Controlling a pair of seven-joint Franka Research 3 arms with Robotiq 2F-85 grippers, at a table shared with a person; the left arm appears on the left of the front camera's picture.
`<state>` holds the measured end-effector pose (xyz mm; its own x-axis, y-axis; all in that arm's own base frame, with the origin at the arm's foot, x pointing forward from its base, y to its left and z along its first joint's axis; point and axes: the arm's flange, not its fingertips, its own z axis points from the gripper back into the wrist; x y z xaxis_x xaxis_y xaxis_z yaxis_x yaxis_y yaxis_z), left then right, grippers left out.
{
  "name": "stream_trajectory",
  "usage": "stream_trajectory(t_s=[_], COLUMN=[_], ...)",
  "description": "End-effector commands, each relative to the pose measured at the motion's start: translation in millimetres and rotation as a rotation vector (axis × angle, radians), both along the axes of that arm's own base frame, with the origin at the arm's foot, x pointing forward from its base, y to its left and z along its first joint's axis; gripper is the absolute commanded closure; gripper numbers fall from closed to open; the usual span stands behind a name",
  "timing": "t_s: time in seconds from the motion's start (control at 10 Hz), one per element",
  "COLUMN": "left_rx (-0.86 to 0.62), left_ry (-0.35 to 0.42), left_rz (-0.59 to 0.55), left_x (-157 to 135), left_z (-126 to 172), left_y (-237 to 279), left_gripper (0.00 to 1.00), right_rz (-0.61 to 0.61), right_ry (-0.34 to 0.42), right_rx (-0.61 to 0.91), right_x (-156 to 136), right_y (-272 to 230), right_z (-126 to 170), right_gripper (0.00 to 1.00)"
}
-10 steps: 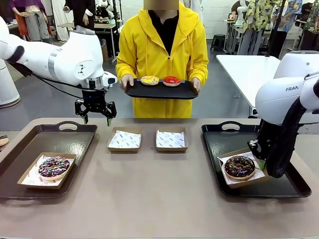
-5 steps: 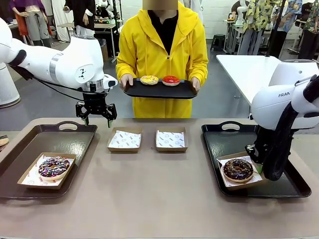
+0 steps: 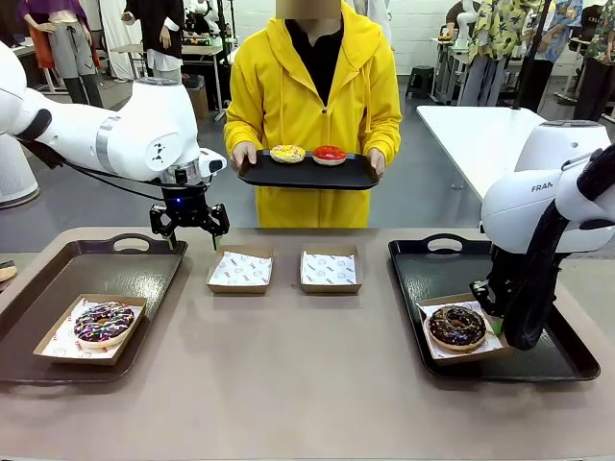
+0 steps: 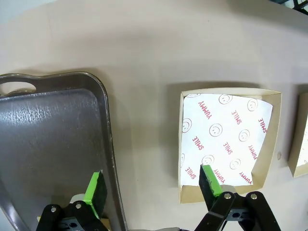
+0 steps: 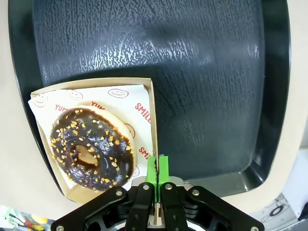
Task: Individually package the donuts and arrange them on the tray.
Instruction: Place the picked Paper togo box on the Handle tray while simultaneously picking up another Paper togo box from the table with the other hand.
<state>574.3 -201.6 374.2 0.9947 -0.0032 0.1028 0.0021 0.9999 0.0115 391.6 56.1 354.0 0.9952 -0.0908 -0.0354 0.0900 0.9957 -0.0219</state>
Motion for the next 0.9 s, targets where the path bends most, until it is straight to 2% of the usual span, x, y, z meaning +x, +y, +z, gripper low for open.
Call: stream_trajectory(t_s=[0.0,0.2,0.4,0.8], left_rx=[0.018,0.002,0.024,0.0], left_ry=[0.001,0.0,-0.033,-0.055], left_rz=[-0.017,-0.003,0.04,0.092], left_x=[1,0,0,1], left_z=[3,0,-14,-33], left_y=[1,0,-6,-12], left_gripper=[0.0,0.0,0.0,0.0], right_rz=[0.007,0.001,0.049,0.037], right_ry=[0.001,0.0,-0.004,-0.004], right_rx=[0.0,0.0,-0.03,-0.038], right_x=[0,0,-2,-2], right_y=[0,0,8,9], right_z=[1,0,-5,-6], right_gripper=[0.99,0.99,0.99,0.99])
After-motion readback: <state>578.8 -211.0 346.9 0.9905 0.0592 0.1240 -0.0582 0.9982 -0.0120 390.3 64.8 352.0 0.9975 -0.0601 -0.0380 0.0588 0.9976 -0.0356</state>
